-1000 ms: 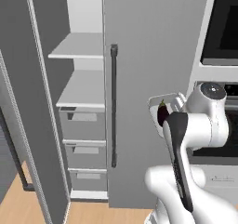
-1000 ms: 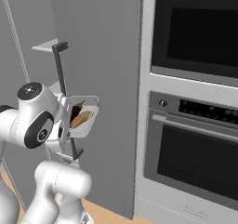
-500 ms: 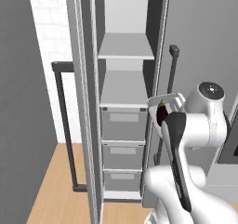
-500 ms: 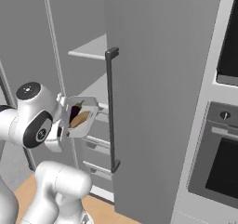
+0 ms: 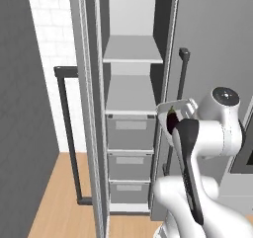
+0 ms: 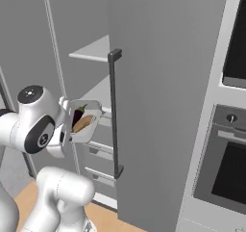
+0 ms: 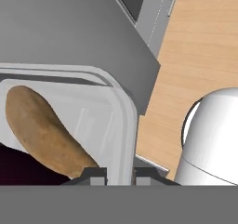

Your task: Take the meat container that has the steak and place it on the second highest rack of the freezer. Then take the vegetable container that has the sweet potato and eggplant and place it on the highest rack of the freezer.

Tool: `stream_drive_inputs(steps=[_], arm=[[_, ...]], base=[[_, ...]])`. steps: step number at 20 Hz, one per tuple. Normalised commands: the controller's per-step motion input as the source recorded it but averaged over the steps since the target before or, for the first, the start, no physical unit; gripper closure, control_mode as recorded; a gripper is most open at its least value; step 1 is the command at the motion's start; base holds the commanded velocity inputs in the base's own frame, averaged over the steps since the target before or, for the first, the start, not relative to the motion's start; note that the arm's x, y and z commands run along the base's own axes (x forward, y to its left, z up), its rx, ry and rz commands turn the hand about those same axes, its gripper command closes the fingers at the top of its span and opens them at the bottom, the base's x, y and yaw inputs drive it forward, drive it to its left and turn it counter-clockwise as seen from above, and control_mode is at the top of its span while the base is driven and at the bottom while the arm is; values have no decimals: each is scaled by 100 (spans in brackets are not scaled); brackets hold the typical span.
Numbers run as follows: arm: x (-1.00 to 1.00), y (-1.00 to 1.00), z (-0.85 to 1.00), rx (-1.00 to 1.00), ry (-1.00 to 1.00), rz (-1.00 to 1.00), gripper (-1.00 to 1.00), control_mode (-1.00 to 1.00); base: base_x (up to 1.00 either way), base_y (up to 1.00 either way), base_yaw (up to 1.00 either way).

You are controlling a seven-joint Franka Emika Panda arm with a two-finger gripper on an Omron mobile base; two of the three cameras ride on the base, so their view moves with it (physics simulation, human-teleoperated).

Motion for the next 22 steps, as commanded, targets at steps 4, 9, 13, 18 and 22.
stream_drive_inputs(steps=[4,9,13,18,22], arm=[[0,0,0,0,0,0,100,100],[0,0,0,0,0,0,100,100],[0,0,0,0,0,0,100,100],[0,0,0,0,0,0,100,100],[0,0,0,0,0,0,100,100]], base=[[24,39,-15],[7,43,-24],[9,18,-20],[34,23,-8],[57,36,0]])
